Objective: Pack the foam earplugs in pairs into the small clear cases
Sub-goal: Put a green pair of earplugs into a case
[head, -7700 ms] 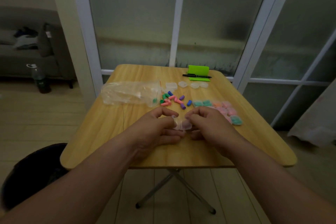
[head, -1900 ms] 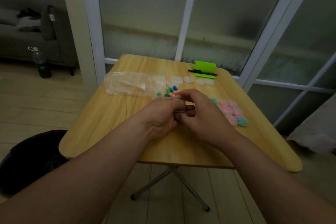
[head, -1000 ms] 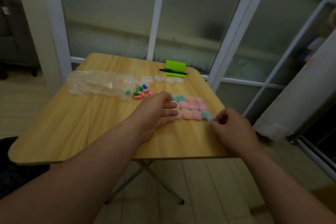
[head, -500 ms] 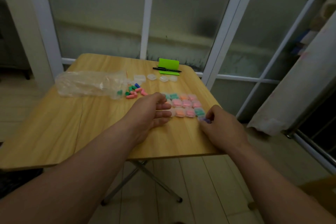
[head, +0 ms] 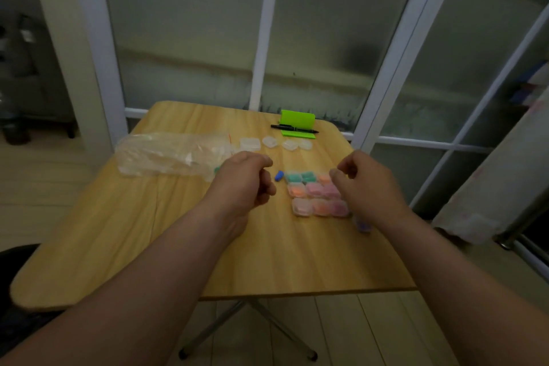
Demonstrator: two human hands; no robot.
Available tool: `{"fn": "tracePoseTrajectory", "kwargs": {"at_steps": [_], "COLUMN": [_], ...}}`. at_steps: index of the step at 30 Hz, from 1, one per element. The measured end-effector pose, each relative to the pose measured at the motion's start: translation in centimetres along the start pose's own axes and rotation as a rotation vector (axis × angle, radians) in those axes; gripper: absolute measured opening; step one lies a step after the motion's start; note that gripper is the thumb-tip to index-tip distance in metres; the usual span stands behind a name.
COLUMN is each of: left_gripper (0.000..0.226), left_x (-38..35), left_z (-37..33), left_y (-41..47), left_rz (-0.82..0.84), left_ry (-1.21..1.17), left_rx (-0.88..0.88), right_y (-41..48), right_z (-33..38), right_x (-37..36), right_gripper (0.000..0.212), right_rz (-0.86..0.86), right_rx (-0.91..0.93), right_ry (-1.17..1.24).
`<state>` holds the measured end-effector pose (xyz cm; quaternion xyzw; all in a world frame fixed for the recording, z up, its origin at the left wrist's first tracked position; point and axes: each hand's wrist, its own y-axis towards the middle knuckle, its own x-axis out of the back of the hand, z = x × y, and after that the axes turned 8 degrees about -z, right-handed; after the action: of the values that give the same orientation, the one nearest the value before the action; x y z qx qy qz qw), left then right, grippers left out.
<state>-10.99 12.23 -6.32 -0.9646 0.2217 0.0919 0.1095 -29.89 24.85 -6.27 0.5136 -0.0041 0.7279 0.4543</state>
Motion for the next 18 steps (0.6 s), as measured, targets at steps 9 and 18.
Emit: {"fn": "tracePoseTrajectory", "kwargs": {"at_steps": [9,18], "left_gripper": [0.039,0.038], "left_x": [0.9,1.7], "left_z": [-2.8,-3.0], "left_y": [2.6,4.7], "left_rz": [0.009,-0.045], "left_ry": [-0.233,-0.234], "left_rx": [0.024,0.04], "right_y": [12.5,17.8], "right_z": [-1.2,-1.1], "right_x": [-7.2,-12.2], "right_gripper": [0.043,0.042], "right_rz": [0.19,0.345], "right_rx": [0.097,0.137], "right_ry": [-0.205,-0.341]}}
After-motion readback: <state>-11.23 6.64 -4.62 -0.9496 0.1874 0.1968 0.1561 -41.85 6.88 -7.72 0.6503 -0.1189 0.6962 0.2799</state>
